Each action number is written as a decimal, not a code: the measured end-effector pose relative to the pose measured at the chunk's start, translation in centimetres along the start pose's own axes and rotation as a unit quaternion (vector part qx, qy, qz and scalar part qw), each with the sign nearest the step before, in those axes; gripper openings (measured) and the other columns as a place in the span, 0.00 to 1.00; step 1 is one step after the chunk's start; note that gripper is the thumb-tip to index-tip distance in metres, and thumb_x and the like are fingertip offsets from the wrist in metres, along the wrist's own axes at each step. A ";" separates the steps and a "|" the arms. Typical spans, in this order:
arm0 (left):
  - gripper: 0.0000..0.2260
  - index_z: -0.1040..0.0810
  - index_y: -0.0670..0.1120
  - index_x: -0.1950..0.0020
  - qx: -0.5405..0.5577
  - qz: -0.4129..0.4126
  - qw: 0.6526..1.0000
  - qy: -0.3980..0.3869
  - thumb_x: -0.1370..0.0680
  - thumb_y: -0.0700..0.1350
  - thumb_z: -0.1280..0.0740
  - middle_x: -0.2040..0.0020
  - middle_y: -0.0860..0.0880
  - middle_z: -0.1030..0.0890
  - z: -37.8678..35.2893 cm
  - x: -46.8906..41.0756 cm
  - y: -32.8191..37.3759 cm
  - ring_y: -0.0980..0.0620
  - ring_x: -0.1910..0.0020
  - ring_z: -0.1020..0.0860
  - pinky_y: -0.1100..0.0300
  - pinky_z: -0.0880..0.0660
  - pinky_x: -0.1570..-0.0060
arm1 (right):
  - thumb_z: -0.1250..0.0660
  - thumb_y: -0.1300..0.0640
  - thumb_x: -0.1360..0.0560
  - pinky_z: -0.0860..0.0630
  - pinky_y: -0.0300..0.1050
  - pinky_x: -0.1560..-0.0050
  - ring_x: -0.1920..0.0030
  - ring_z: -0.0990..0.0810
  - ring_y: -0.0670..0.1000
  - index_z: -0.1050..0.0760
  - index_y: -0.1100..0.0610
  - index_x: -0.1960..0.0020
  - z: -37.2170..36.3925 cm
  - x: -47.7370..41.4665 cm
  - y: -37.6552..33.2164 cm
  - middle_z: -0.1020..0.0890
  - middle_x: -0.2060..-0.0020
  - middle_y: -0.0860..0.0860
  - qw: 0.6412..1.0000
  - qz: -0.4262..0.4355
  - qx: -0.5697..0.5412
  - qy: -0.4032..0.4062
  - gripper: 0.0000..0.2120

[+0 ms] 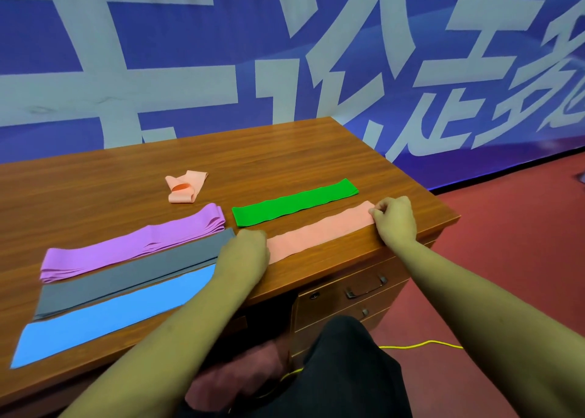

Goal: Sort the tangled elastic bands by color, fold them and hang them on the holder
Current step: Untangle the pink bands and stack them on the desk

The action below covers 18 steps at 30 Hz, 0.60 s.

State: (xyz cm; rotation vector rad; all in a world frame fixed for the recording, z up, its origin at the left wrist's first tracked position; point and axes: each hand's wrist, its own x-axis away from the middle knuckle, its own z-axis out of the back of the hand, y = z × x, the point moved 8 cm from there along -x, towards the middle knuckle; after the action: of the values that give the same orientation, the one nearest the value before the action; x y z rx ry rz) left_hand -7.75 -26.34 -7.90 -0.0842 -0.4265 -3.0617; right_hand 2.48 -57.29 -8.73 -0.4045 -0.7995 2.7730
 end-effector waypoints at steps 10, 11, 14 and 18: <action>0.05 0.24 0.52 0.57 0.166 -0.028 0.975 0.146 0.26 0.42 0.30 0.60 0.51 0.23 8.0 -2.7 -9.3 0.52 0.61 0.25 0.65 0.35 0.64 | 0.35 0.52 0.23 0.23 0.49 0.38 0.39 0.24 0.53 0.22 0.56 0.38 -1.8 2.1 -14.1 0.25 0.38 0.53 0.978 0.182 -0.055 -0.084 0.15; 0.05 0.24 0.52 0.57 0.155 -0.015 0.976 0.153 0.26 0.42 0.30 0.59 0.49 0.23 8.4 -3.3 -10.8 0.49 0.60 0.25 0.61 0.35 0.62 | 0.36 0.52 0.23 0.25 0.50 0.37 0.39 0.24 0.53 0.23 0.56 0.38 -2.4 2.6 -16.1 0.25 0.38 0.54 0.973 0.199 -0.061 -0.098 0.16; 0.03 0.21 0.48 0.55 0.144 0.034 0.975 0.167 0.27 0.41 0.30 0.55 0.46 0.23 9.2 -5.0 -14.8 0.46 0.57 0.24 0.59 0.35 0.57 | 0.37 0.52 0.24 0.28 0.50 0.35 0.39 0.24 0.54 0.24 0.56 0.36 -5.5 4.0 -21.3 0.25 0.38 0.54 0.959 0.228 -0.058 -0.159 0.18; 0.06 0.20 0.45 0.51 0.138 0.090 0.974 0.158 0.28 0.40 0.31 0.54 0.44 0.23 9.0 -7.2 -18.4 0.44 0.54 0.25 0.57 0.34 0.56 | 0.35 0.53 0.26 0.29 0.48 0.37 0.40 0.24 0.57 0.24 0.57 0.38 -10.3 4.9 -26.6 0.24 0.40 0.56 0.945 0.249 -0.051 -0.205 0.18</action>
State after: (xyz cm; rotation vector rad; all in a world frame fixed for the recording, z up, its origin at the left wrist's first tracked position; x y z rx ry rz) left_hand -1.23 -5.87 -4.67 0.3483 -0.7646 -2.7385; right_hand 4.96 -28.96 -3.58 -0.0379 -1.0573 3.3626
